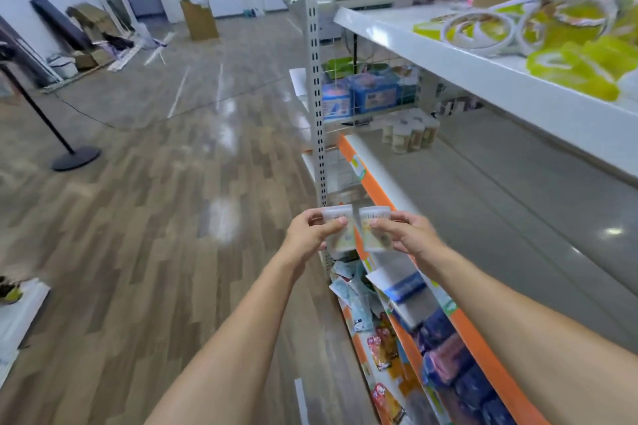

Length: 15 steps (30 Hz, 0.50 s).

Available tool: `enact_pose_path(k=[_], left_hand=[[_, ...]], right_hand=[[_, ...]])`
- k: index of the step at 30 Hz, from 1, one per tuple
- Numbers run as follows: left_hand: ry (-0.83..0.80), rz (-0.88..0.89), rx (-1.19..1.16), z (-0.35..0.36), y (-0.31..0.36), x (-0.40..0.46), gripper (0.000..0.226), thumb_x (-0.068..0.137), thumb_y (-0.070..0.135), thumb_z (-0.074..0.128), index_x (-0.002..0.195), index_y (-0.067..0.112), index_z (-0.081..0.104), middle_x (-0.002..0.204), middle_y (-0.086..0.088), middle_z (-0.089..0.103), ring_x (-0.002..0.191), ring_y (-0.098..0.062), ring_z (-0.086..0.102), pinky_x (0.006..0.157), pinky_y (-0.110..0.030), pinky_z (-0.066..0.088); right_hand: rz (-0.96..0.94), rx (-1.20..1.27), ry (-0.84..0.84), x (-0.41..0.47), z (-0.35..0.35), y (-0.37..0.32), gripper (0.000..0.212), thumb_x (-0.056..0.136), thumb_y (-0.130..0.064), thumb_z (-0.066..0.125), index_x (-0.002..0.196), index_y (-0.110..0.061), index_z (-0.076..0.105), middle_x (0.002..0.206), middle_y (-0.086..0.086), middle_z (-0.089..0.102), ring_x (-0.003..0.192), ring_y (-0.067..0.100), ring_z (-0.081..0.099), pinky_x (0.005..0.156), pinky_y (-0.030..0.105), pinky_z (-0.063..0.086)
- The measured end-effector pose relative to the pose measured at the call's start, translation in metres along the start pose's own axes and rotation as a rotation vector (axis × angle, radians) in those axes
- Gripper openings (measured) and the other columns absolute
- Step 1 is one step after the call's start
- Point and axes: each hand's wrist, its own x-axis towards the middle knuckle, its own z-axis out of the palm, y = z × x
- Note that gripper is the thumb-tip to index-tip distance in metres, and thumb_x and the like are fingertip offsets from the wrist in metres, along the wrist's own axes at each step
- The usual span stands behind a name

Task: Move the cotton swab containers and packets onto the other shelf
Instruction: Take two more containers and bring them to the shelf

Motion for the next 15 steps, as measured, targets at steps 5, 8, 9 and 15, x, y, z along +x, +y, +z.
enact_pose_path(k=[5,8,9,15], left_hand=[[-0.018,-0.007,0.020,-0.021,0.013,0.065,0.052,0.065,0.036,0.088,0.110,0.018,0.070,0.106,0.003,0.076,0.104,-0.016,0.071,0.102,-0.051,0.050],[-0.056,0.002,0.043,-0.035,0.022,0.113,0.053,0.065,0.035,0.087,0.112,0.016,0.069,0.106,0.001,0.076,0.104,-0.017,0.071,0.100,-0.052,0.052],[-0.073,0.001,0.053,-0.040,0.025,0.130,0.052,0.067,0.034,0.087,0.112,0.016,0.069,0.107,0.001,0.076,0.104,-0.018,0.071,0.100,-0.052,0.052],[-0.214,0.017,0.135,-0.053,0.055,0.227,0.043,0.076,0.029,0.086,0.113,0.016,0.068,0.102,0.004,0.075,0.090,-0.007,0.073,0.077,-0.027,0.058]], right_hand=[[0.000,0.018,0.038,0.065,0.019,-0.004,0.038,0.068,-0.026,0.088,0.102,-0.012,0.076,0.102,0.006,0.078,0.106,0.030,0.071,0.099,0.050,0.053],[0.011,0.053,0.108,0.108,0.033,-0.008,0.038,0.069,-0.024,0.089,0.102,-0.011,0.076,0.102,0.006,0.078,0.104,0.029,0.072,0.094,0.044,0.056],[0.014,0.062,0.131,0.122,0.038,-0.009,0.037,0.068,-0.025,0.090,0.100,-0.013,0.076,0.099,0.004,0.079,0.101,0.026,0.073,0.088,0.039,0.056],[0.020,0.126,0.304,0.184,0.070,-0.023,0.018,0.061,-0.032,0.089,0.076,-0.032,0.079,0.078,-0.012,0.078,0.072,0.005,0.073,0.074,0.028,0.057]])
